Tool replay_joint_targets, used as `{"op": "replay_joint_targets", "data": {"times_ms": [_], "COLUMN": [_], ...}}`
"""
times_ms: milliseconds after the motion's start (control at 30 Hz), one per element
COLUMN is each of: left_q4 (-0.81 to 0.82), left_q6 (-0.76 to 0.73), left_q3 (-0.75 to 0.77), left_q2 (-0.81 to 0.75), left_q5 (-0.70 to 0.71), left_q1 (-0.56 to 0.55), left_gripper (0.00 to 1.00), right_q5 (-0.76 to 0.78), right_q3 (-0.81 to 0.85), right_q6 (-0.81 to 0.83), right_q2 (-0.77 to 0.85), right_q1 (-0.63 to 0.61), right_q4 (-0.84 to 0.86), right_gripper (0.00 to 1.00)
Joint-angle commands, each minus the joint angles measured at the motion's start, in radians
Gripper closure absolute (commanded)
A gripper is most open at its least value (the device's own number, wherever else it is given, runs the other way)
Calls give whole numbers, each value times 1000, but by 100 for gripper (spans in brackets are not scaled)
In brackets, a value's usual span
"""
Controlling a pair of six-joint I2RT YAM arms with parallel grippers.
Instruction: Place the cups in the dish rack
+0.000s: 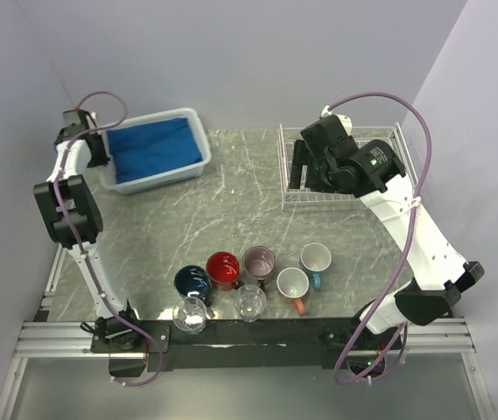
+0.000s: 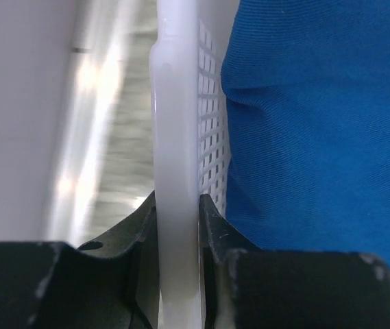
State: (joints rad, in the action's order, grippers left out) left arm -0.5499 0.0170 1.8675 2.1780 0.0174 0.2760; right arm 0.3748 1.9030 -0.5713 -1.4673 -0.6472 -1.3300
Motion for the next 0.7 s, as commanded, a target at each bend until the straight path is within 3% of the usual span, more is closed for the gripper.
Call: {"op": "replay_joint_targets", "data": {"times_ms": [0,33,67,167,200,433,600,667], "left_q4": [102,113,114,120,128,44,-181,-229], "left_q6": [-241,-256,-270,-298,-305,-229,-226,-241], "left_q3": [22,22,28,44,42,110,118,41], "left_q2": [22,22,22,23,16,-70,-231,-292], "left_q5": [194,203,200,222,230,95,-171,-229], "left_q1": [52,57,63,80,87,69,-41,-89], "left_gripper": [89,86,63,9,4,4,4,4], "right_q5": [3,0,-2,-4,-7,-37,-28,-17], "right_q3": [-9,-10,-9,-4,-10,-53,-59,-61], "right_q6": [-4,-4,-2,-2,-2,2,19,24], "right_q2": [35,35,30,24,22,41,33,32], "right_q1": [7,8,8,8,8,6,7,6], "right_q4": [28,28,25,23,25,57,55,48], "right_gripper": [8,8,8,7,7,3,3,3]}}
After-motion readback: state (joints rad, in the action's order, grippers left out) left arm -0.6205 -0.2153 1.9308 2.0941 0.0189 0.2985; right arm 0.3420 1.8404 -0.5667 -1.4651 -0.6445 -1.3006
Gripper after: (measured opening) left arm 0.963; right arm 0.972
